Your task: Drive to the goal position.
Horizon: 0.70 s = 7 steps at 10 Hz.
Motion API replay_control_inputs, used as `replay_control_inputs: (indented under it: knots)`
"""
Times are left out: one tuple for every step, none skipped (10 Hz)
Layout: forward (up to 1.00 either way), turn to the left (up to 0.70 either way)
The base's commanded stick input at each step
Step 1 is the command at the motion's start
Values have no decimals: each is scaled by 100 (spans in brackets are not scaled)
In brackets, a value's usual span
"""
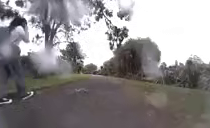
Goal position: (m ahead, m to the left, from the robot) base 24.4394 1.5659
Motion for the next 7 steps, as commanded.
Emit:
replay_control_inputs:
  knots:
    - [85, 0]
    - [85, 0]
    - [85, 0]
    - [85, 0]
    - [85, 0]
    - [85, 0]
    - [85, 0]
